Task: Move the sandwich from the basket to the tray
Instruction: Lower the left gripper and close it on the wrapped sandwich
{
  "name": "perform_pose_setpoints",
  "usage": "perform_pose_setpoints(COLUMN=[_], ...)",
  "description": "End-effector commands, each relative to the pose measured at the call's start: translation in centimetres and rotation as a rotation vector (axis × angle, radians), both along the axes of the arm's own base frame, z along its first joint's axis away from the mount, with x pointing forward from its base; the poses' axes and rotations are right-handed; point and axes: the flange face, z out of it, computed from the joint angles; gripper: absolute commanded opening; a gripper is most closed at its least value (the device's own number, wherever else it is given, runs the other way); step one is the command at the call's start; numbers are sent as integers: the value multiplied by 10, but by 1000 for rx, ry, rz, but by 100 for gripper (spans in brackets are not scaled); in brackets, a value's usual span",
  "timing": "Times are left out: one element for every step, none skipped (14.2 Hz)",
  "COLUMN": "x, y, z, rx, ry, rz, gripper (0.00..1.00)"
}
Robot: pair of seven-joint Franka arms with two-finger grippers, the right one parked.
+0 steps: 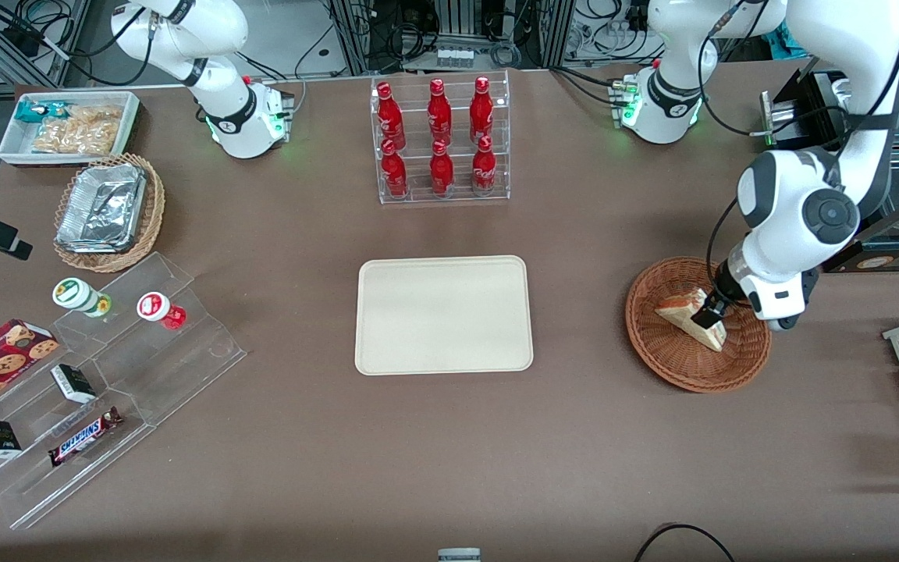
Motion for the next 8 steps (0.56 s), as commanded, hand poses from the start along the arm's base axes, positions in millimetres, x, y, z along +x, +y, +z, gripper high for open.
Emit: perform_pose_setpoints(x=[3,4,4,3,2,2,2,1], y=[1,1,0,0,1,1,0,-1], z=[-29,-39,-48,-55,-56,-53,-47,-31], rx=[2,1,-7,-6,-5,-4,-2,1], ry=[19,23,21,31,39,42,43,50], rz=[44,47,80,125,131,134,128,117], gripper=[100,98,85,58,32,12,8,7])
